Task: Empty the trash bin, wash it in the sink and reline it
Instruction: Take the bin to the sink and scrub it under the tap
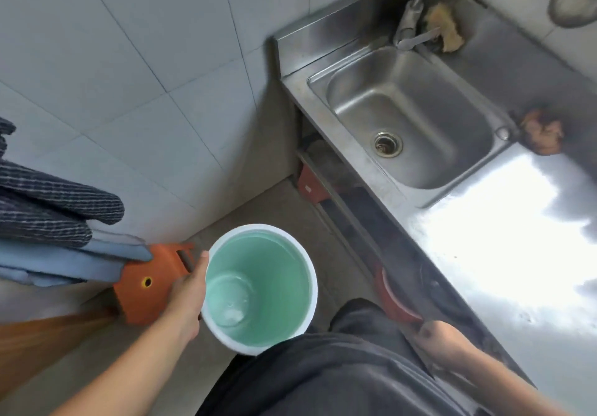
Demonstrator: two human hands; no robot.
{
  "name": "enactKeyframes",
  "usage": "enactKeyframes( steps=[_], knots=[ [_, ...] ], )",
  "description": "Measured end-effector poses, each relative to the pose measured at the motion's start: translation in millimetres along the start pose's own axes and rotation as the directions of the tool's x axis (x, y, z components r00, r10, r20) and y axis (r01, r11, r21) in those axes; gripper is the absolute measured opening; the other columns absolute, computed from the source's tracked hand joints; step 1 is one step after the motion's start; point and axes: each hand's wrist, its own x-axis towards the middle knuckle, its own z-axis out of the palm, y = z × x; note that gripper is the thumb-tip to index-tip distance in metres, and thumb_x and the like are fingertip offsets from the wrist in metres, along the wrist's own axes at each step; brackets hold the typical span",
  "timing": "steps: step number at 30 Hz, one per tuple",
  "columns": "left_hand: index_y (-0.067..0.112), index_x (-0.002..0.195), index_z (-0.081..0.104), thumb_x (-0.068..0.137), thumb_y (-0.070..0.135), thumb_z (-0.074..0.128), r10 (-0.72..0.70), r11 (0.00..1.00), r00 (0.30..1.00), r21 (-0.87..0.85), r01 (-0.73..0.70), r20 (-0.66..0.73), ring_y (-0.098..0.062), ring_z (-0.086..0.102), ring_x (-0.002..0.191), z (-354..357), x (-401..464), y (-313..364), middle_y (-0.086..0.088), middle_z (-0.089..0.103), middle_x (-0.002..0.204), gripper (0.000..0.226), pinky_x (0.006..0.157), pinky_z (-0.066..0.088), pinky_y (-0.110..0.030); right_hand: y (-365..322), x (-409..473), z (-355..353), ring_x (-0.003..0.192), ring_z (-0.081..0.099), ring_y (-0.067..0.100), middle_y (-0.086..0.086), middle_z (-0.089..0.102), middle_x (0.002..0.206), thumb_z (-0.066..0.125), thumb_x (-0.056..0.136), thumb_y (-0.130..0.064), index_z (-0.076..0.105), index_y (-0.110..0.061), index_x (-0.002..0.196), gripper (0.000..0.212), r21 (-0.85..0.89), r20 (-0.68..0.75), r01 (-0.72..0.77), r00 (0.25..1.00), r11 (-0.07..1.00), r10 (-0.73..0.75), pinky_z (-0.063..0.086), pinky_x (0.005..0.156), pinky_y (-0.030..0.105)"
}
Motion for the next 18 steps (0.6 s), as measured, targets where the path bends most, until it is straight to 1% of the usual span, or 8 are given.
enactKeyframes(
  steps=[2,4,5,8,10,12,15,18],
  knots=[
    [0.010,0.094,0.069,0.085,0.068,0.062,0.016,0.999,1.000,0.034,-0.017,0.021,-0.026,0.067,0.085,6,17,26,-0.005,0.071,0.096,0.058,0.079,0.054,-0.040,-29,4,-12,0.059,0.050,0.014,-0.003,0.054,0.062,0.054,0.088,-0.032,0.046,-0.017,0.059,0.034,0.125,-0.016,0.021,1.000,0.992,-0.019,0.038,0.059,0.029],
    [0.011,0.108,0.071,0.083,0.068,0.063,0.016,0.999,0.998,0.048,-0.018,0.057,-0.031,0.069,0.097,14,30,53,-0.008,0.073,0.105,0.063,0.091,0.055,-0.047,-58,11,-22,0.063,0.055,0.013,-0.004,0.058,0.064,0.055,0.086,-0.033,0.052,-0.016,0.061,0.031,0.178,-0.041,0.078,0.997,0.981,-0.072,0.040,0.058,0.027],
    [0.013,0.108,0.072,0.083,0.068,0.064,0.023,0.998,0.997,0.061,-0.028,0.078,-0.030,0.070,0.096,18,36,67,-0.007,0.075,0.104,0.061,0.089,0.056,-0.047,-70,15,-28,0.065,0.056,0.013,-0.004,0.059,0.066,0.055,0.085,-0.035,0.053,-0.017,0.061,0.030,0.182,-0.054,0.110,0.993,0.977,-0.102,0.040,0.058,0.026],
    [0.017,0.093,0.077,0.079,0.072,0.064,0.039,0.990,0.987,0.129,-0.059,0.157,-0.024,0.074,0.079,38,50,107,-0.003,0.079,0.084,0.058,0.062,0.055,-0.033,-97,34,-47,0.073,0.062,0.015,0.003,0.070,0.080,0.055,0.085,-0.035,0.060,-0.016,0.068,0.026,0.217,-0.060,0.142,0.989,0.966,-0.133,0.045,0.063,0.028],
    [0.018,0.092,0.078,0.076,0.075,0.064,0.045,0.984,0.979,0.159,-0.077,0.197,-0.024,0.075,0.077,54,56,134,-0.002,0.080,0.082,0.062,0.060,0.055,-0.032,-107,49,-61,0.075,0.062,0.014,0.004,0.071,0.087,0.054,0.085,-0.033,0.060,-0.018,0.072,0.021,0.221,-0.056,0.144,0.989,0.964,-0.135,0.045,0.065,0.028],
    [0.017,0.095,0.078,0.074,0.075,0.066,0.054,0.983,0.974,0.160,-0.091,0.220,-0.027,0.075,0.078,69,60,168,-0.004,0.080,0.083,0.063,0.062,0.056,-0.034,-113,63,-78,0.082,0.061,0.017,0.001,0.068,0.090,0.052,0.086,-0.034,0.059,-0.018,0.077,0.019,0.198,-0.055,0.148,0.989,0.969,-0.139,0.047,0.072,0.031],
    [0.015,0.104,0.076,0.078,0.072,0.064,0.079,0.980,0.946,0.147,-0.130,0.313,-0.031,0.074,0.081,86,58,234,-0.010,0.078,0.094,0.064,0.071,0.059,-0.042,-116,82,-104,0.079,0.056,0.020,0.005,0.065,0.089,0.049,0.086,-0.032,0.054,-0.016,0.078,0.019,0.147,-0.060,0.144,0.989,0.979,-0.136,0.043,0.069,0.032],
    [0.025,0.087,0.083,0.088,0.069,0.055,0.165,0.975,0.889,0.065,-0.212,0.426,-0.025,0.077,0.075,95,39,305,-0.008,0.080,0.090,0.052,0.060,0.060,-0.035,-120,88,-127,0.078,0.049,0.019,-0.002,0.054,0.081,0.050,0.089,-0.035,0.043,-0.024,0.065,0.027,0.090,-0.019,0.174,0.985,0.981,-0.173,0.036,0.067,0.027]
  ],
)
